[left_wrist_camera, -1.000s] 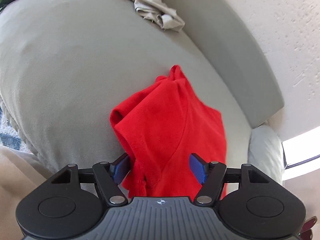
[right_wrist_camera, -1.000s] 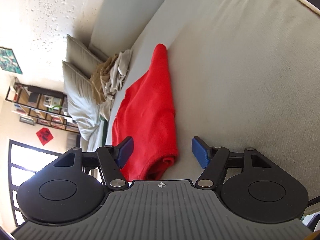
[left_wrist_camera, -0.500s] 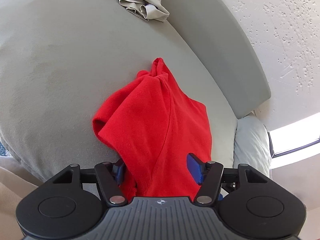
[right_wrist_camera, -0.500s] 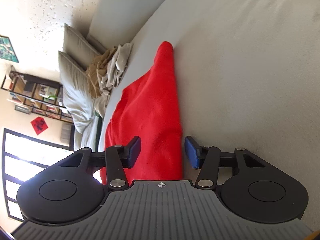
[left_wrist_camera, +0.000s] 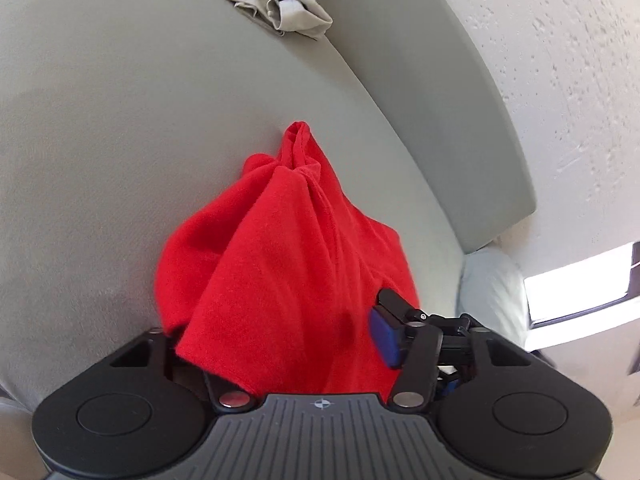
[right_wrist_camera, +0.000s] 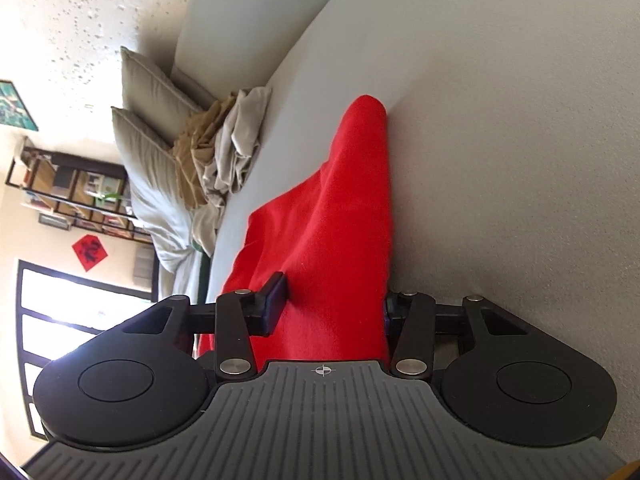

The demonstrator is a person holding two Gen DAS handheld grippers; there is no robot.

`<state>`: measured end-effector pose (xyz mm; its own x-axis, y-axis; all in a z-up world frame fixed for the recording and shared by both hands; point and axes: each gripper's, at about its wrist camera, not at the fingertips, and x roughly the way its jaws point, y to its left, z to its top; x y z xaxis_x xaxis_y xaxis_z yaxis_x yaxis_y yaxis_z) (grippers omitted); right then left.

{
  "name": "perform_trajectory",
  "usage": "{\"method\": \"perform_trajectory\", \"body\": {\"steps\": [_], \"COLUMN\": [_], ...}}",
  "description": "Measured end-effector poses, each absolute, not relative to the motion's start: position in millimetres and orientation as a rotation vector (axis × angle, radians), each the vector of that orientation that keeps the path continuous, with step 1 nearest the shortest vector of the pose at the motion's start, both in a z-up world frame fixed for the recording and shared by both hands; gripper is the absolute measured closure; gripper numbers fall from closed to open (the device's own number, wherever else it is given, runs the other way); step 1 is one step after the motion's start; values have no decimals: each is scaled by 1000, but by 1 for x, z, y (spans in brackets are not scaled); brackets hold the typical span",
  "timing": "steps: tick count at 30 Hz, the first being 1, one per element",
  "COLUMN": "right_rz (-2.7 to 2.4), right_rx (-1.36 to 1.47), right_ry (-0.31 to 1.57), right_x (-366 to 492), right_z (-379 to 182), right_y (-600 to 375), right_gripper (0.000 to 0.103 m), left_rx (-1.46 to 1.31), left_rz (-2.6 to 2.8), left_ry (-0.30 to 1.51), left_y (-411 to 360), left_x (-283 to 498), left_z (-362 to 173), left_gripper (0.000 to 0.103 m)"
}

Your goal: Fold clothes

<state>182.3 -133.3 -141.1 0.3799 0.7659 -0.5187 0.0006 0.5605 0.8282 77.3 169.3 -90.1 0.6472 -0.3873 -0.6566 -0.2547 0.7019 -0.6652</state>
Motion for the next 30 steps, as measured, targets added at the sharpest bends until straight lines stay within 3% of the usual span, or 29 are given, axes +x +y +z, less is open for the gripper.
{"method": "perform_trajectory", "body": {"steps": [2, 5, 11, 20, 24, 30], "right_rz": [528, 502, 445, 289, 146, -55], "right_rx": [729, 512, 454, 666, 822, 645], "right_ry": [1074, 1006, 952, 931, 849, 689], "right_x": [177, 157, 95, -17, -58, -44], "right_z": [-127, -92, -33, 10, 26, 58], "right_y": [-123, -109, -149, -314, -397, -491], "right_gripper": [79, 83, 83, 83, 83, 84], "left_rx": [-689, -521, -234, -58, -77, -102], "left_rz": [-72, -98, -204, -580, -747, -833], "left_ry": [879, 868, 862, 924, 974, 830], "left_y": [153, 120, 48, -80, -149, -260], "left_x": [72, 58, 23, -19, 0, 62], "left_z": [-71, -39, 16, 50, 60, 59], "left_gripper": [82, 82, 81, 79, 79, 80]}}
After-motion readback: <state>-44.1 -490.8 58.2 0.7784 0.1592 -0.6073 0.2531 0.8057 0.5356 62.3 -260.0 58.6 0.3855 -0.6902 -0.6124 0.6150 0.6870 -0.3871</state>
